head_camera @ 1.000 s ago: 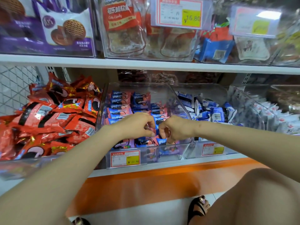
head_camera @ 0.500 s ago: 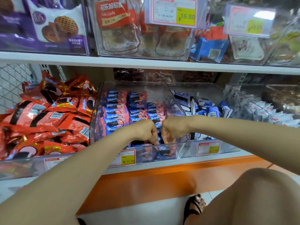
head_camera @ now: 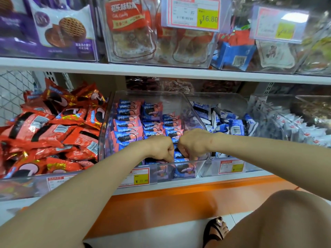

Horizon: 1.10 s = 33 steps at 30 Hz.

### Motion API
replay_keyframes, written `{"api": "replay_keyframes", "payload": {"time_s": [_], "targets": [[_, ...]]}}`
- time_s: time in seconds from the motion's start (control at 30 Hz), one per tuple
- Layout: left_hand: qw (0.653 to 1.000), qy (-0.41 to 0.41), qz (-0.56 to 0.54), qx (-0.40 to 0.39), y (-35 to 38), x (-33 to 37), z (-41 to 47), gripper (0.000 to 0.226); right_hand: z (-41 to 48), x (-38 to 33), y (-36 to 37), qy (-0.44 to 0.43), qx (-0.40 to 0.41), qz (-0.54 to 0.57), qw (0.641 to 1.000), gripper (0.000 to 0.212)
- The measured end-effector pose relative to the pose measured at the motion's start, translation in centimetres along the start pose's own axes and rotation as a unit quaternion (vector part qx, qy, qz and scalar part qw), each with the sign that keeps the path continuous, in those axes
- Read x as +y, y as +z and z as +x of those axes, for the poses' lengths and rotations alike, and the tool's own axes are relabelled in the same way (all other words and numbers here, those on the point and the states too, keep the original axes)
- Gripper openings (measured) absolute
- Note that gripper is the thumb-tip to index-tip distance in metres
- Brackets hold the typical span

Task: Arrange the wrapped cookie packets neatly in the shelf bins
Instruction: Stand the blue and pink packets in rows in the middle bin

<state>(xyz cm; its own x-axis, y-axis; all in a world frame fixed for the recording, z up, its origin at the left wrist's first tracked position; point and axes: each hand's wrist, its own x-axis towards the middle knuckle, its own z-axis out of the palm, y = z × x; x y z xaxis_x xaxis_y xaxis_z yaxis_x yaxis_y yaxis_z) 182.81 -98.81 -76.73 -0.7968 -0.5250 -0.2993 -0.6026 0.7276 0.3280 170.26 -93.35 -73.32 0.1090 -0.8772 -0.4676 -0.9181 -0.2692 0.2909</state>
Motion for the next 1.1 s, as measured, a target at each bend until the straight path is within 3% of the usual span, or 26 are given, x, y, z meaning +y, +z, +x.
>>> {"api": "replay_keyframes", "payload": {"time_s": [0.17,0.27,0.33,0.43,0.5,0.63,0.73,0.9,1.0,1.1], "targets": [[0.999,0.031,-0.005,0.023,0.1,-0.5,-0.1,0.013,-0.1,-0.3,0.1,-0.003,0.017,0.011,1.000,0.016],[0.996,0.039,-0.012,0.075,-1.9,-1.4,-1.5,0.012,-0.7,0.0,-0.7,-0.010,0.026,0.039,0.999,0.018],[0.991,0.019,0.019,0.133,-4.0,-2.4,-3.3,0.019,-1.2,0.5,-1.3,-0.009,0.082,0.091,0.992,0.014],[0.973,-0.016,0.068,0.219,-6.5,-4.5,-6.7,0.021,-1.6,0.8,-1.9,-0.024,0.191,0.221,0.956,0.009],[0.969,-0.025,0.054,0.241,-7.1,-5.9,-8.6,0.018,-1.6,0.6,-1.8,-0.042,0.221,0.319,0.920,0.004],[0.978,-0.045,0.071,0.192,-6.0,-6.8,-10.7,0.025,-0.5,-0.2,-0.9,-0.049,0.234,0.383,0.892,0.006],[0.965,-0.048,0.208,0.153,-4.5,-6.1,-10.9,0.044,0.4,-1.0,-0.5,-0.063,0.213,0.422,0.879,0.015],[0.954,-0.052,0.264,0.131,-3.1,-5.1,-10.2,0.043,1.2,-4.0,-1.2,-0.114,0.141,0.554,0.813,0.018],[0.951,-0.053,0.278,0.126,-3.0,-5.1,-10.1,0.042,2.0,-5.8,-1.0,-0.125,0.136,0.568,0.802,0.023],[0.949,-0.046,0.281,0.134,-2.8,-5.3,-10.4,0.044,2.6,-6.4,-1.2,-0.120,0.140,0.542,0.820,0.024]]}}
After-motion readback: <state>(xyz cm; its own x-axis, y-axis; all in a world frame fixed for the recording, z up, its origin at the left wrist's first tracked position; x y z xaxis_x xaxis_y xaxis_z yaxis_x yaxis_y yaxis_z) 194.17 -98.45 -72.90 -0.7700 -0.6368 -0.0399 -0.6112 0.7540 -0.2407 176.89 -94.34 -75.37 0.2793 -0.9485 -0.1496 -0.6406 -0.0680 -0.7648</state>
